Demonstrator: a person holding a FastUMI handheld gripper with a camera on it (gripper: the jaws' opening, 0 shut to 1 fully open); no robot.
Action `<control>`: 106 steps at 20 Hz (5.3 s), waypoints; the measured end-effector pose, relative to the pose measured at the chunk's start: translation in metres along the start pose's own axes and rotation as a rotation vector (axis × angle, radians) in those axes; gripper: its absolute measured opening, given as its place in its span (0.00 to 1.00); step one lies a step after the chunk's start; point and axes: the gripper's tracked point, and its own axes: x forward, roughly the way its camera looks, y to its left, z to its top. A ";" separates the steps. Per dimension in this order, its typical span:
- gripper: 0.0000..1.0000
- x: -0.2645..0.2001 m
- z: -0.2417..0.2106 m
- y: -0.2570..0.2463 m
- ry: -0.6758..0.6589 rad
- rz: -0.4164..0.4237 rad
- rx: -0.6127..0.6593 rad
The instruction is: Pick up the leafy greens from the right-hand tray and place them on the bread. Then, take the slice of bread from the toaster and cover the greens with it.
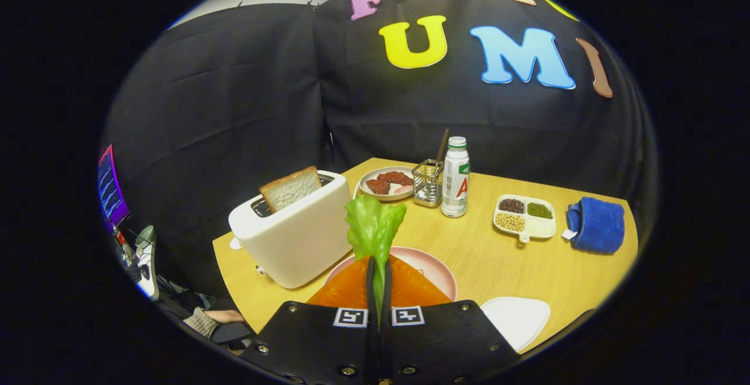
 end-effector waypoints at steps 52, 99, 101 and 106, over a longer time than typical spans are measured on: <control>0.92 0.121 0.073 0.160 -0.120 -0.013 -0.099; 0.09 0.014 0.004 -0.058 -0.120 -0.341 -0.025; 0.09 0.020 -0.006 -0.053 -0.107 -0.331 -0.041; 0.09 0.030 -0.019 -0.031 -0.099 -0.289 -0.073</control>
